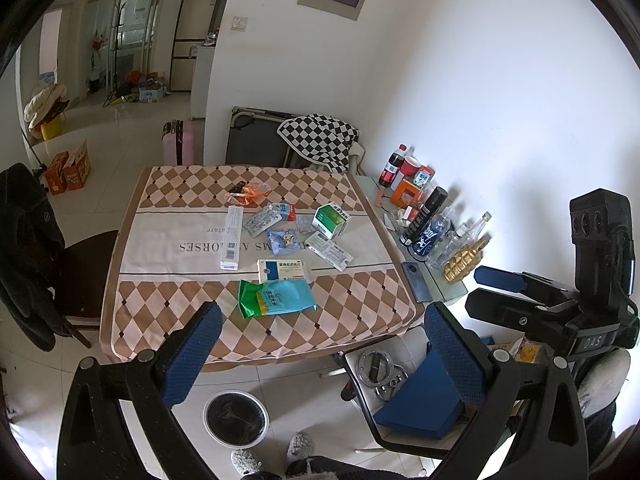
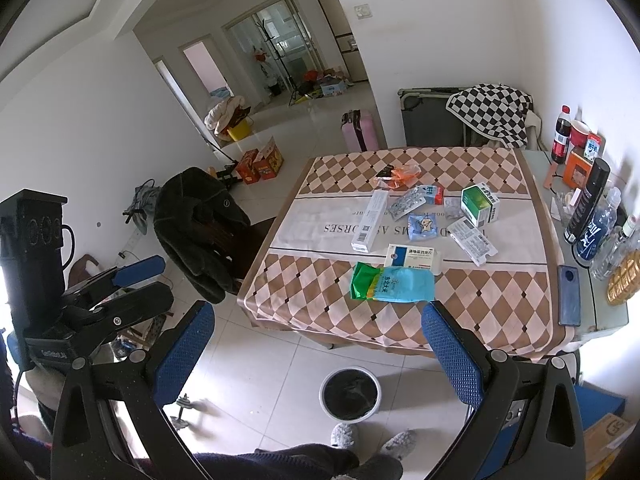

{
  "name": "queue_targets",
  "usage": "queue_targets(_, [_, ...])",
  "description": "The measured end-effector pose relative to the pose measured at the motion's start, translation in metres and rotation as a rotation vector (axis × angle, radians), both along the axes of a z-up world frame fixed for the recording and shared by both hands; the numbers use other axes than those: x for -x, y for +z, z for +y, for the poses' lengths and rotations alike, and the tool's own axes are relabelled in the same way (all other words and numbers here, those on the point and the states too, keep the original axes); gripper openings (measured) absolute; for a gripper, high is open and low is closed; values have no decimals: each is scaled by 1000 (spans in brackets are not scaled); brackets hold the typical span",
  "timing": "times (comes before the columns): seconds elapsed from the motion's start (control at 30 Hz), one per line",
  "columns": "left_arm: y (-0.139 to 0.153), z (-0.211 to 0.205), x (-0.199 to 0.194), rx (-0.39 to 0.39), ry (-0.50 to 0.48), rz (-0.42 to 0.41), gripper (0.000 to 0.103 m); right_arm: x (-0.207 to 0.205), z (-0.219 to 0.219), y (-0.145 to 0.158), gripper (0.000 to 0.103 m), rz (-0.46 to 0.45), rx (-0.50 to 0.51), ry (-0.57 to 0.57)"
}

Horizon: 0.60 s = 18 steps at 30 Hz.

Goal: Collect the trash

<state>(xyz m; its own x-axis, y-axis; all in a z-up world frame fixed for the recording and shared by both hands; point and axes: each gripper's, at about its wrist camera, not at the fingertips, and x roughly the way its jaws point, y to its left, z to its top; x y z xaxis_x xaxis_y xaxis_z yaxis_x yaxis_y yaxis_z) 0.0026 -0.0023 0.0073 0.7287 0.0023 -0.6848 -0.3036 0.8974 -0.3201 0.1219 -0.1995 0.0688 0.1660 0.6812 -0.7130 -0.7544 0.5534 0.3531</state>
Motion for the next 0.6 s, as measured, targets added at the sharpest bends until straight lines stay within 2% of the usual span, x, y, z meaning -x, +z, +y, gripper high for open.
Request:
queue_targets(0.47, [-4,3,1,-6,-13,12,103,2,4,-3,103,4,-1,-11])
queue_targets(0.53, [-7,9,-1,-25,6,24,103,1,7,-8,103,13,1,-42])
queue_targets(0.6, [-14,17,-8,-79,50,51,103,1,12,-16,103,12,14,-97])
